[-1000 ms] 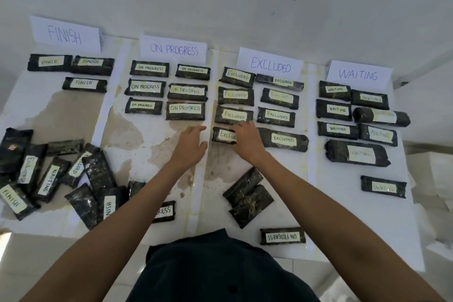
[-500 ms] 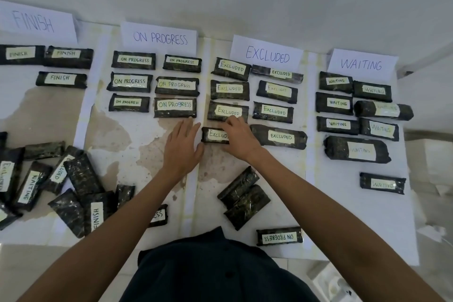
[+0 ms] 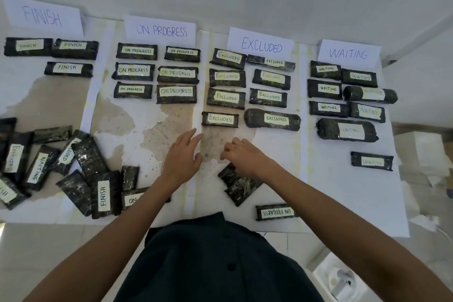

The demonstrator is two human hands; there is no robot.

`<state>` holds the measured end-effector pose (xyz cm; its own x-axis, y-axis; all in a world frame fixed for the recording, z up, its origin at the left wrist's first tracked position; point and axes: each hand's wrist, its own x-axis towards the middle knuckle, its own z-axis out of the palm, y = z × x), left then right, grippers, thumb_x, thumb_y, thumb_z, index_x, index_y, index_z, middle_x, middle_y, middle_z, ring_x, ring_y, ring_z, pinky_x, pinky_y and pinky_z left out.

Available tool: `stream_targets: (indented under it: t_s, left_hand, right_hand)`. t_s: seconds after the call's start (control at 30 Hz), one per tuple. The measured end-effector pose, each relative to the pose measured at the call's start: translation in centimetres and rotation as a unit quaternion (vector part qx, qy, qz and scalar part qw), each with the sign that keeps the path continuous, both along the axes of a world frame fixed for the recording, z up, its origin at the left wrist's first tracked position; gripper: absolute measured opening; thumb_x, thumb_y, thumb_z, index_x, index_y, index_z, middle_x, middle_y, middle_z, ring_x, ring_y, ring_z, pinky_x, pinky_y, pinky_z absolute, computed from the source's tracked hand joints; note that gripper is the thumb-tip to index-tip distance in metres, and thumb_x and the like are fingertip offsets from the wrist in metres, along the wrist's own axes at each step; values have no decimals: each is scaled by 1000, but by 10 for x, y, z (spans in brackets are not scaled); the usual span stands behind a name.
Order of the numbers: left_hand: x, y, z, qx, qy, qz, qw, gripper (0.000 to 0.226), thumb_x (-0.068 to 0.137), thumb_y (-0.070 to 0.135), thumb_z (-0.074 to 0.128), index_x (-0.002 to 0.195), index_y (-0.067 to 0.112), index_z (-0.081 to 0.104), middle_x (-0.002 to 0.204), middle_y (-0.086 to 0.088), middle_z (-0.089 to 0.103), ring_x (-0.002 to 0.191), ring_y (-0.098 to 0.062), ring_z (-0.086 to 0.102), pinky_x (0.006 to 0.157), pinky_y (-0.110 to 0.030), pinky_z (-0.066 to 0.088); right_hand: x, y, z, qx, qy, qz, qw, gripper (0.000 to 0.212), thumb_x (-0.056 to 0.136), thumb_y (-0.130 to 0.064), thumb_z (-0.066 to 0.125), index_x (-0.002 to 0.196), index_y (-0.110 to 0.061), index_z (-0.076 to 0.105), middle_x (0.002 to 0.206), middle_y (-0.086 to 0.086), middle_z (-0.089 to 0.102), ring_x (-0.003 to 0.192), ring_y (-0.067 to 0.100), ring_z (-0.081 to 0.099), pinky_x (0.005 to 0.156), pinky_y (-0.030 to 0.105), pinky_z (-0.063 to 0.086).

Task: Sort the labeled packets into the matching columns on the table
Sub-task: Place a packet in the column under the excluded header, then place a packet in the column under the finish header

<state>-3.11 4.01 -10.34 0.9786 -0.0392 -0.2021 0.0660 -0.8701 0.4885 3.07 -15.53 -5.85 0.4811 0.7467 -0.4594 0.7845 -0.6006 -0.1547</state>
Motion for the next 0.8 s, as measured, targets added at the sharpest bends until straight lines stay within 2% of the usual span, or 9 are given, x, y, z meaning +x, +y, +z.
stream_targets:
  t_s: [0.23,0.43,0.5,0.6,0.67,0.7,0.8]
  left_hand:
    - [-17,-4,-7,13,40,-31,999,56,84,12,55,138,11,39,150,-13,30,138,-31,26,111,-46,30]
    - [-15,-3,3,-11,38,-23,999,56,87,13,54,141,13,37,150,-11,31,138,-29,26,111,-41,27]
    - [-17,-5,10,-38,31,-6,999,55,88,13,53,140,13,38,149,-10,33,137,-27,27,110,-39,27]
    - [-21,-10,23,-121,28,43,991,48,89,11,54,136,13,44,142,-8,42,132,-24,35,107,-32,28]
    - [-23,-14,33,-178,33,72,981,43,90,11,54,133,14,48,136,-5,48,124,-22,44,103,-28,32]
    - [-25,-17,38,-205,43,87,974,42,90,11,54,132,16,49,134,-4,50,120,-20,48,100,-27,35]
    - [-28,-26,51,-278,83,133,948,40,91,14,55,130,22,50,128,3,55,107,-15,56,90,-28,44]
  right_hand:
    - [-16,-5,-4,-40,-62,63,995,37,88,-2,51,124,-12,52,124,11,50,109,29,47,86,38,38]
    - [-21,-2,-9,-37,-89,90,991,41,85,-4,57,124,-11,48,124,11,50,104,30,51,82,39,41]
    - [-22,-4,-10,-5,-88,69,994,45,81,-6,61,124,-12,49,123,11,50,102,30,51,82,39,41]
    - [-21,-9,1,102,-36,-57,993,48,75,-6,66,121,-14,52,119,8,53,100,27,51,81,35,40]
    - [-23,-13,15,195,25,-176,965,48,73,-7,67,119,-15,54,117,4,54,100,23,51,82,33,44]
    - [-25,-16,23,246,69,-244,936,49,73,-6,68,118,-16,54,116,1,55,101,19,52,82,30,45]
    - [-34,-25,46,377,214,-408,804,48,73,1,71,115,-18,55,111,-2,60,96,12,60,76,20,49]
